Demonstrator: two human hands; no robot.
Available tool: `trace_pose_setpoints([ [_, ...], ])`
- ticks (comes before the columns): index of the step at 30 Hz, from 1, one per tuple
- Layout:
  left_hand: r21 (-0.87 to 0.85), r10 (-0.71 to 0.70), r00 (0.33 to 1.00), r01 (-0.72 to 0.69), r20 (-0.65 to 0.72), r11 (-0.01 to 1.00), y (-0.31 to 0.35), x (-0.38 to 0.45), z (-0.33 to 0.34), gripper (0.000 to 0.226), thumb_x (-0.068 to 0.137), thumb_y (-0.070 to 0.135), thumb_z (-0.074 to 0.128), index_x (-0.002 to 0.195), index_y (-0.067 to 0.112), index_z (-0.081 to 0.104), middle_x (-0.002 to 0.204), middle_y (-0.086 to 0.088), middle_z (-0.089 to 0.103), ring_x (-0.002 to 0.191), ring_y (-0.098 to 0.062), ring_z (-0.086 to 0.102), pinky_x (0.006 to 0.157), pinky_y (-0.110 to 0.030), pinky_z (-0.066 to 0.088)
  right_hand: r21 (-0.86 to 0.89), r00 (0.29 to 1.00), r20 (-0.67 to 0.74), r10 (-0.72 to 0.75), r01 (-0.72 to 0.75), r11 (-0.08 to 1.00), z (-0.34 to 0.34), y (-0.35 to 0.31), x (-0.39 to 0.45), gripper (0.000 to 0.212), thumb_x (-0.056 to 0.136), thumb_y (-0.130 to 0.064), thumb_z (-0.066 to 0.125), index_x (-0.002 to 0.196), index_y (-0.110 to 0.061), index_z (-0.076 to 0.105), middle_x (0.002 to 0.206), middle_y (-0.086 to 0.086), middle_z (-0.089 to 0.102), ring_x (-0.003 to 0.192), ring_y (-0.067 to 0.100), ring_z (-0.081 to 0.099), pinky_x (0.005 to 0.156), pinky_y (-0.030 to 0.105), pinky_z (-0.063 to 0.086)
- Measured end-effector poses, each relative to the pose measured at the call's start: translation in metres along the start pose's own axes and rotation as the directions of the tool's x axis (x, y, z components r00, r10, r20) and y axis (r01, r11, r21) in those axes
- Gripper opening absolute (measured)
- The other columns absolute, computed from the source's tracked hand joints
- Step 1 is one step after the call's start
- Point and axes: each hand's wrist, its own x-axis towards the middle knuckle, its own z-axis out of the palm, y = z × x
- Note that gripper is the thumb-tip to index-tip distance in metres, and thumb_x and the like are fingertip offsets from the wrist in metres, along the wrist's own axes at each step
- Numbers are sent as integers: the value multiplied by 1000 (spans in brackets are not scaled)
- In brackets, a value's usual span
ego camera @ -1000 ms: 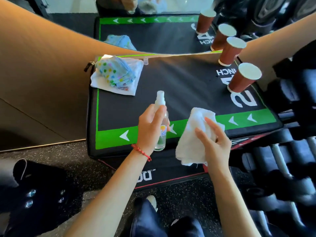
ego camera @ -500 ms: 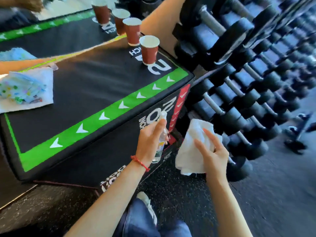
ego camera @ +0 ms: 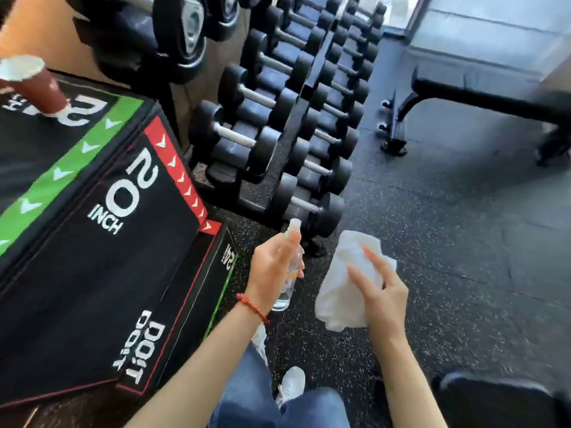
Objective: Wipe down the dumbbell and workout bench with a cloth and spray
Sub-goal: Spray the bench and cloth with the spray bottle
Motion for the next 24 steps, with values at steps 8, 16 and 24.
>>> trace_pose_setpoints([
  [8,98,-139,901,108,411,989,-23,8,96,59,71,64,50,67,5,55,51,-3,56,46,-17,52,50,-25,45,112,918,-391,67,-25,993,-81,27,-21,35,77,-12,71,106,-30,61,104,-16,61,102,11,57,95,32,44],
  [16,225,-305,669,206,678,952,-43,1,179,61,63,68,54,58,6,54,49,-6,50,45,-20,47,49,-27,41,245,628,-737,249,-95,965,-123,53,-65,40,74,-20,76,112,-23,63,113,-1,62,107,16,56,89,30,44],
  [24,428,-461,432,177,775,886,-59,-61,235,75,64,74,58,60,0,53,49,-11,45,47,-19,44,52,-29,36,318,403,-864,301,-26,948,-149,77,-115,43,71,-19,75,113,-14,64,111,-4,62,101,8,53,74,-2,37],
])
